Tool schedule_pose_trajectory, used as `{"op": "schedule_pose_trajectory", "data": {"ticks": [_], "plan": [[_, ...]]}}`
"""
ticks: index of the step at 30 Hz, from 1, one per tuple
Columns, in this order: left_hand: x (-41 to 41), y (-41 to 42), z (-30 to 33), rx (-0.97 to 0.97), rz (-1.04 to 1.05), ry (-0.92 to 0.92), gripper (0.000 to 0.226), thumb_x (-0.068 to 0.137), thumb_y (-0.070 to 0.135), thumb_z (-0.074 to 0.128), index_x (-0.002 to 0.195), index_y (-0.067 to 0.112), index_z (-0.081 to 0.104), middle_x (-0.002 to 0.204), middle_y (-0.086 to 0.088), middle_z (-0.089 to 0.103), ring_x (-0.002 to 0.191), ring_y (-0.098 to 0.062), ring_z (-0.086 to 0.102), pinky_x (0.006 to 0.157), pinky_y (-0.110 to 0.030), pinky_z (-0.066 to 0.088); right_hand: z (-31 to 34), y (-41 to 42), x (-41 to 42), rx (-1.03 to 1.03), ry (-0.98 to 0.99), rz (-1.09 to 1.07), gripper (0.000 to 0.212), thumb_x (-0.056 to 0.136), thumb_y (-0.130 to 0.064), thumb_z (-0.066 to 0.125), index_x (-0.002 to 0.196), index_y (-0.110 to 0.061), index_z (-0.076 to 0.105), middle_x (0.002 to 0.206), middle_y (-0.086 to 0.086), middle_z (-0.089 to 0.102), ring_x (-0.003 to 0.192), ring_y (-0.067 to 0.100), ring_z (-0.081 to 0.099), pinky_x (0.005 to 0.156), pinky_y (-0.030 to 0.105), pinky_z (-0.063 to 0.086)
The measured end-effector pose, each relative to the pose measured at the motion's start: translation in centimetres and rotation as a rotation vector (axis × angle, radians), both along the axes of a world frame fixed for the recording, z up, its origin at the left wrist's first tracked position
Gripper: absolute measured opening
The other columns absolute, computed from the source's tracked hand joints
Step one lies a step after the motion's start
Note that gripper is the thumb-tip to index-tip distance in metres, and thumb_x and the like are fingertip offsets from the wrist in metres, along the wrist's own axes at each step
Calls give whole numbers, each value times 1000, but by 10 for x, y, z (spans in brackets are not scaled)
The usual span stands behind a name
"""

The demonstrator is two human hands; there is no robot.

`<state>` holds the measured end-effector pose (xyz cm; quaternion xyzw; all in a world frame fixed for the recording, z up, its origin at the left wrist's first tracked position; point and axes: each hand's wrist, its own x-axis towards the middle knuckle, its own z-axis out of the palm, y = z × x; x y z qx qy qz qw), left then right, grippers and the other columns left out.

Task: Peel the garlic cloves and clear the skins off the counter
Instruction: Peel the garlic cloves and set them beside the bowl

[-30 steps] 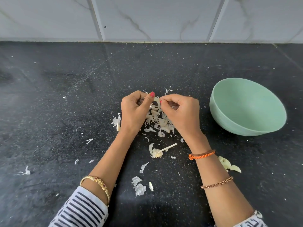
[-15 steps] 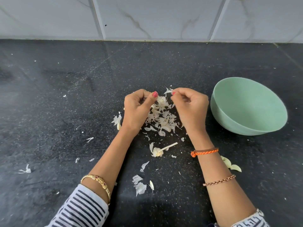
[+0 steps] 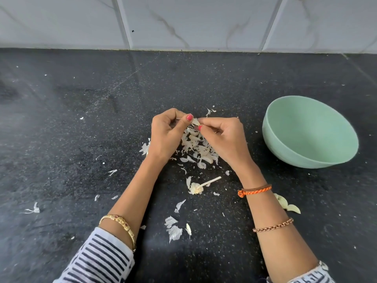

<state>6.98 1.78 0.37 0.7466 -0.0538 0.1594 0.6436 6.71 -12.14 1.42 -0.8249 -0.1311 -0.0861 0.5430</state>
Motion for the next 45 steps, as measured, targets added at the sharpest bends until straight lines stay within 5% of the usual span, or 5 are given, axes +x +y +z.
{"op": "schedule_pose_trajectory", "data": {"ticks": [9,21,30,38,45], "plan": [[1,2,-3,77,-29,-14,16,82,18,63,68,25,59,64,5,57,61,-12,47,56,-20,41,-3,-1,1,-142,-83,-22,25,78,-21,54,84,-13,76,66,7,71,60,27,65,58,44,52],[-1,-3,-2,36,-63,-6,9,81,21,60,72,20,62,68,-16,62,64,-21,50,58,-28,42,-5,3,-2,-35,-143,-122,28,77,-31,57,69,-11,75,46,8,57,41,16,37,42,31,30],[-2,-2,4,-202,-24,56,18,88,4,58,72,10,62,54,17,60,50,5,48,53,-8,37,1,2,-2,183,-35,-87,20,77,1,68,91,-13,71,70,-12,66,63,-2,63,62,11,49],[-4,0,5,-236,-136,134,24,83,16,60,62,24,68,67,-2,59,58,-4,45,53,-13,36,6,0,-3,173,25,-19,22,84,0,63,75,-19,69,67,8,68,65,32,62,59,41,50],[-6,-8,8,-277,-228,207,38,88,12,58,56,27,69,61,14,63,58,0,47,54,-14,40,1,3,-1,178,52,-135,19,83,-1,64,74,-17,71,64,-1,66,57,4,56,55,20,47]]}}
